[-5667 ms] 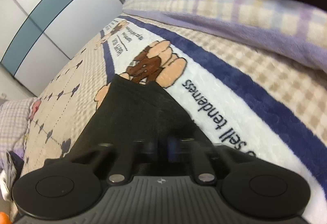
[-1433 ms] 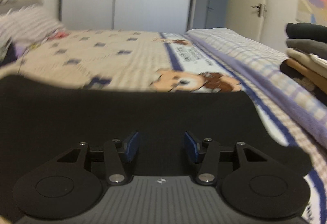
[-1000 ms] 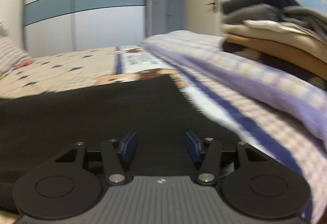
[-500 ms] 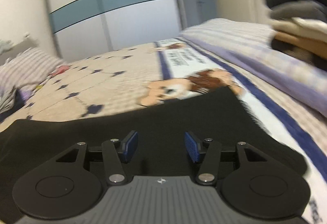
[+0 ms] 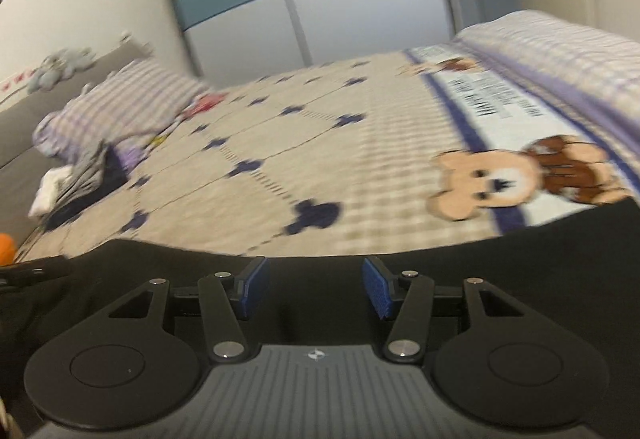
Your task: Fold clothes
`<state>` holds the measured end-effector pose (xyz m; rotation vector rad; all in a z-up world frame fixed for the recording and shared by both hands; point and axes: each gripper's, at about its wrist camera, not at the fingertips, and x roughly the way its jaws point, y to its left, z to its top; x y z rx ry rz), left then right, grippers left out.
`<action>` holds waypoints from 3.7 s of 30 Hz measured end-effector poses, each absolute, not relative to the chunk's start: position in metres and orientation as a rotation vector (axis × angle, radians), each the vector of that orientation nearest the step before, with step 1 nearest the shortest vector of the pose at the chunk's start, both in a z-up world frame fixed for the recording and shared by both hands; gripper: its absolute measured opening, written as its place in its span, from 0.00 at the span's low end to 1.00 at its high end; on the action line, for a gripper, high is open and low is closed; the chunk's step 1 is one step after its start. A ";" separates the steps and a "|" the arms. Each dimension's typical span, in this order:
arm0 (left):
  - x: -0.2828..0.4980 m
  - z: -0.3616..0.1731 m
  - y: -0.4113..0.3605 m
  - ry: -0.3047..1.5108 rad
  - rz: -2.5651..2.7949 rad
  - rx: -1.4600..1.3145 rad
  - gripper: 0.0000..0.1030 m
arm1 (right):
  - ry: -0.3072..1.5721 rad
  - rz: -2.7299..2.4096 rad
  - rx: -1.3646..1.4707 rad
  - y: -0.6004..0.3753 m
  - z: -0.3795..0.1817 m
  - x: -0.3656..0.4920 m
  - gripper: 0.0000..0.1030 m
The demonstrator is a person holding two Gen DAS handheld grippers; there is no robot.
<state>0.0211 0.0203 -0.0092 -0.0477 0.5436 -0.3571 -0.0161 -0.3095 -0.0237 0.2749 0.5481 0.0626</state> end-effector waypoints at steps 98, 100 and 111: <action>-0.022 -0.020 0.104 0.737 -0.627 -0.233 0.69 | 1.195 0.466 1.027 -0.235 -0.070 0.159 0.12; -0.032 -0.016 0.102 0.694 -0.625 -0.137 0.69 | 1.207 0.454 1.029 -0.233 -0.074 0.164 0.12; -0.065 -0.029 0.062 0.602 -0.921 0.136 0.75 | 1.174 0.401 1.008 -0.245 -0.051 0.157 0.39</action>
